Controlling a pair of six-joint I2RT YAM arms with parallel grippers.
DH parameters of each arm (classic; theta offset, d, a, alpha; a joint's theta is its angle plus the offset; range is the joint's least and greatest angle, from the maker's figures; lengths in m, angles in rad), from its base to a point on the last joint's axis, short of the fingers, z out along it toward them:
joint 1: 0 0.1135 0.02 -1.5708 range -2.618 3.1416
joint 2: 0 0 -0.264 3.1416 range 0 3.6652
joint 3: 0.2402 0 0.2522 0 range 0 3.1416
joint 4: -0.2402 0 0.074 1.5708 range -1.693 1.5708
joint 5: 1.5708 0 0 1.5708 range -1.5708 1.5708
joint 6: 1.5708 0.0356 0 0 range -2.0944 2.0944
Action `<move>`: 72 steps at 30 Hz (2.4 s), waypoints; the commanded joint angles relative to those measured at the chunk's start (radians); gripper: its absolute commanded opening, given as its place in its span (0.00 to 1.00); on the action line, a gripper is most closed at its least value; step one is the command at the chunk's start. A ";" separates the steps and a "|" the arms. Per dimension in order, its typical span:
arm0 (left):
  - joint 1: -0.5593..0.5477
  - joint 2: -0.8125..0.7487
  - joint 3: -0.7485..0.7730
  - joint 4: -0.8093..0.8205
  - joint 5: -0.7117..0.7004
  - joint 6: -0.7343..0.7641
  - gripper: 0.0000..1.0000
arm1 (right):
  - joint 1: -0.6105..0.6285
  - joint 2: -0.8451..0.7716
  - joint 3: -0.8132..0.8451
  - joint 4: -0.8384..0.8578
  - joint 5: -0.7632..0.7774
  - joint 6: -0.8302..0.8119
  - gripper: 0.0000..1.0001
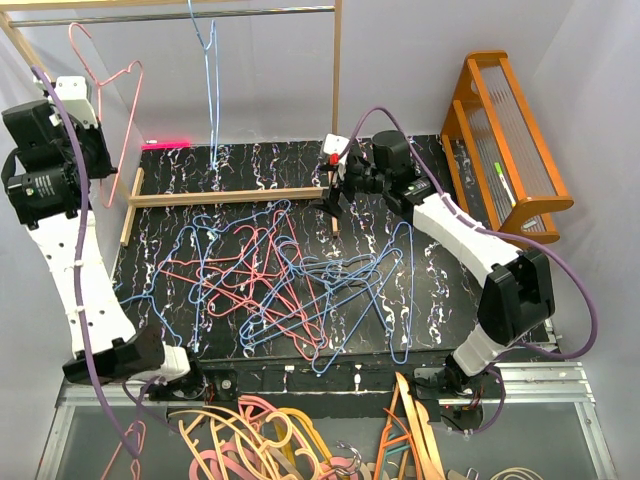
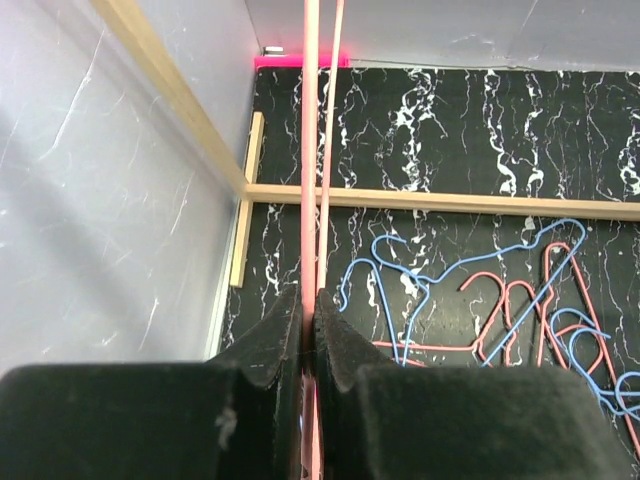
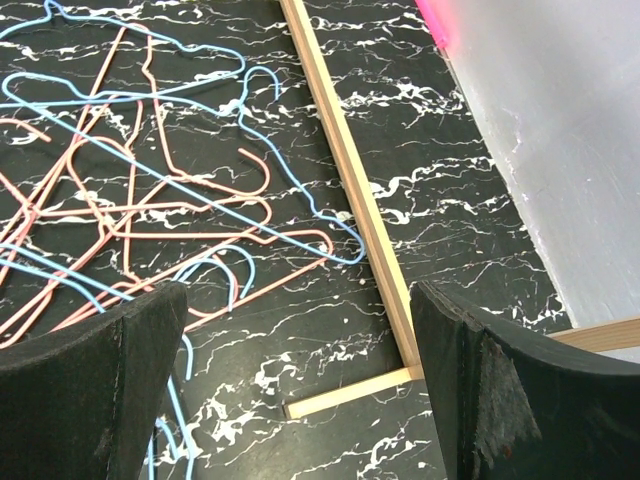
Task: Organize the hangers
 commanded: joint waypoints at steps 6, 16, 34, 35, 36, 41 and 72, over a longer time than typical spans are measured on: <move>0.006 0.096 0.125 0.162 0.040 -0.010 0.00 | 0.000 -0.083 -0.044 0.055 -0.003 0.007 0.99; 0.005 0.182 0.204 0.253 0.066 0.024 0.00 | 0.000 -0.098 -0.058 0.058 0.025 0.011 0.99; 0.005 0.203 0.165 0.091 0.091 0.086 0.09 | -0.001 -0.102 -0.083 0.046 0.054 0.026 0.99; 0.005 0.203 0.185 0.062 0.092 0.089 0.34 | -0.001 -0.100 -0.087 0.025 0.055 -0.002 0.99; 0.006 0.208 0.224 0.025 0.093 0.095 0.54 | 0.000 -0.097 -0.087 -0.006 0.053 -0.032 0.99; 0.005 0.225 0.403 -0.186 0.031 0.115 0.97 | 0.000 -0.023 -0.083 -0.197 -0.045 -0.230 0.99; -0.124 -0.174 -0.583 -0.329 0.524 0.329 0.97 | -0.065 0.136 -0.027 -0.650 -0.033 -0.775 0.55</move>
